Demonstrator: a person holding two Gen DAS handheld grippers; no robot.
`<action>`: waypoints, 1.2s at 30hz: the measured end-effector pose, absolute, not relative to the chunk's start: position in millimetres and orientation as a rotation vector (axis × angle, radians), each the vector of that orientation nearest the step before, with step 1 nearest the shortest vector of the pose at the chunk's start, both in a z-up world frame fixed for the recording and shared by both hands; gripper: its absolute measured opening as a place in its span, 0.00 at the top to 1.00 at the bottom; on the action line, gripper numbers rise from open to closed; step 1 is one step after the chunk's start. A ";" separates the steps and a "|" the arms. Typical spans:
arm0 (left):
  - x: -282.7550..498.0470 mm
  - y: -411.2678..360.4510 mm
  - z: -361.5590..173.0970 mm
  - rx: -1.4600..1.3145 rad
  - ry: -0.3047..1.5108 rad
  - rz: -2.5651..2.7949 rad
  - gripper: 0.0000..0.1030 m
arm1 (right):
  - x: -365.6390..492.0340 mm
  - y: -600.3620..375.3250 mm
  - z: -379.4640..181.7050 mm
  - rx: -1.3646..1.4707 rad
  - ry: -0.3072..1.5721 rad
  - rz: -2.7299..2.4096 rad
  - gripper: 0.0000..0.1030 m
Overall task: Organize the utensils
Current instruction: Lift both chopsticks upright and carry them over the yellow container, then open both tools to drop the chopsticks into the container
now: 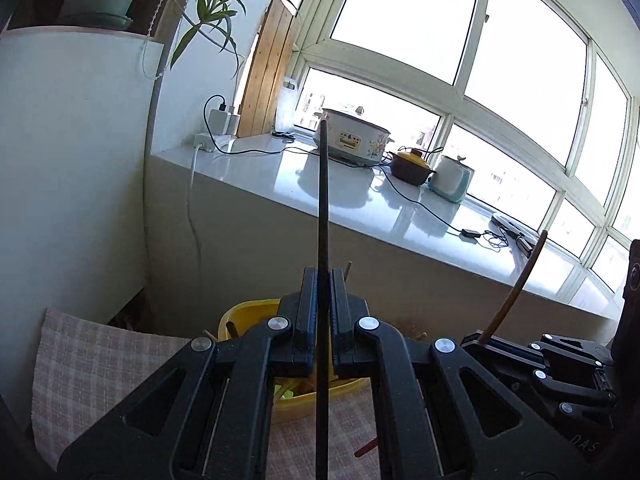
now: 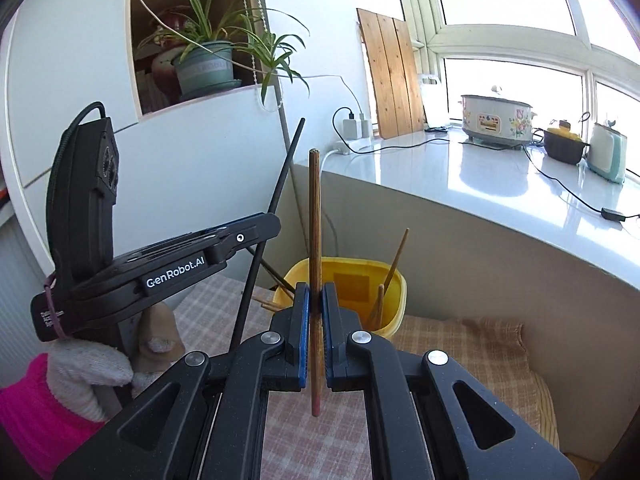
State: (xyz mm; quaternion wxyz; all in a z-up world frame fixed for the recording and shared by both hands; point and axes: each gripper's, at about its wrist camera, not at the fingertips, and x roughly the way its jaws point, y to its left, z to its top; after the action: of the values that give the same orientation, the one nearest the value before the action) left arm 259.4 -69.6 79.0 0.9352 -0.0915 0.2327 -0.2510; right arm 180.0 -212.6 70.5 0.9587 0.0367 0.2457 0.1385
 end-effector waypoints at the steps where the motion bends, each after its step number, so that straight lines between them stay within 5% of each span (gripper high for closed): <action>1: 264.6 -69.8 80.6 -0.202 0.466 -0.514 0.97 | 183.8 -212.8 74.4 0.074 0.492 0.278 0.96; 15: 304.3 -80.4 85.2 -0.222 0.336 -0.453 0.97 | 228.4 -220.4 109.7 0.086 0.404 0.225 0.96; 36: 298.4 -97.0 64.1 -0.131 0.341 -0.421 0.97 | 258.8 -232.7 68.6 0.082 0.519 0.178 0.96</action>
State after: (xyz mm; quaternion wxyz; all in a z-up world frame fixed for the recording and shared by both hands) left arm 298.4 -97.0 64.1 0.9614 -0.0646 0.1681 -0.2079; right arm 258.8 -232.7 68.6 0.9617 0.0407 0.2562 0.0880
